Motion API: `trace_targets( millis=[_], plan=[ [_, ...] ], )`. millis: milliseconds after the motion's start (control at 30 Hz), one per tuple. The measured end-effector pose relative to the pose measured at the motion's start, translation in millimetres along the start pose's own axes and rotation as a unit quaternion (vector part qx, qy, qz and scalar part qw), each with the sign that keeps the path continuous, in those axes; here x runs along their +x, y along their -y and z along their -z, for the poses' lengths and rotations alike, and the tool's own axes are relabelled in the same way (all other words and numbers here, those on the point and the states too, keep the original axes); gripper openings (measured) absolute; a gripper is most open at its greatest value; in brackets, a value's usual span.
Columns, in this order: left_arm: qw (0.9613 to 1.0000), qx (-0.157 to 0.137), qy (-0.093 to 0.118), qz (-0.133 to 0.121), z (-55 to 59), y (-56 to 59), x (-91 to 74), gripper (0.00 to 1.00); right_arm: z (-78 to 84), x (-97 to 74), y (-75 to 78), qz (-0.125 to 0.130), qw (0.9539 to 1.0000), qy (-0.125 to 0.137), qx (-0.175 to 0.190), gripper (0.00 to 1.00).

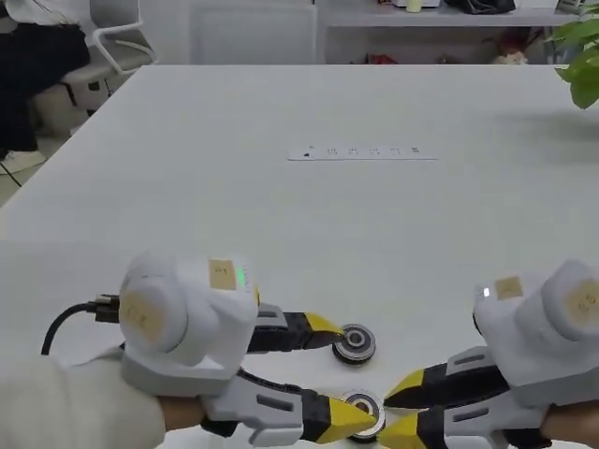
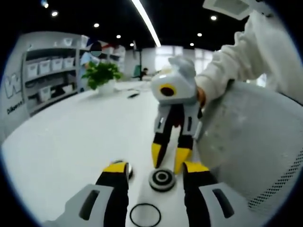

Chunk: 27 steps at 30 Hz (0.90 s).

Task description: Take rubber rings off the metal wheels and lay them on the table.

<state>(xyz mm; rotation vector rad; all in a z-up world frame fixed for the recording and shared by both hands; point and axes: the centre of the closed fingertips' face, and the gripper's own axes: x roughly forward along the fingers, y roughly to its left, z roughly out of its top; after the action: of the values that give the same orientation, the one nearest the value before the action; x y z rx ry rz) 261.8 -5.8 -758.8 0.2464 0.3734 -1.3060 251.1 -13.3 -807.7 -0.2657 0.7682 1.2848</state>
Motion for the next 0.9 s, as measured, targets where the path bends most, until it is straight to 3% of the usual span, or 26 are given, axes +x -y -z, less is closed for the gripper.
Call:
trace_targets(
  millis=[367,900],
  plan=[
    [1.0,-0.001,-0.006,0.005,13.9,9.3,10.7,0.32,0.5,1.3,1.3,0.0,1.0,0.0,-0.007,0.17],
    [0.9997,0.005,-0.022,-0.002,27.4,3.6,14.5,0.19,1.1,2.2,0.0,-0.004,0.9999,0.002,-0.011,0.14]
  ],
)
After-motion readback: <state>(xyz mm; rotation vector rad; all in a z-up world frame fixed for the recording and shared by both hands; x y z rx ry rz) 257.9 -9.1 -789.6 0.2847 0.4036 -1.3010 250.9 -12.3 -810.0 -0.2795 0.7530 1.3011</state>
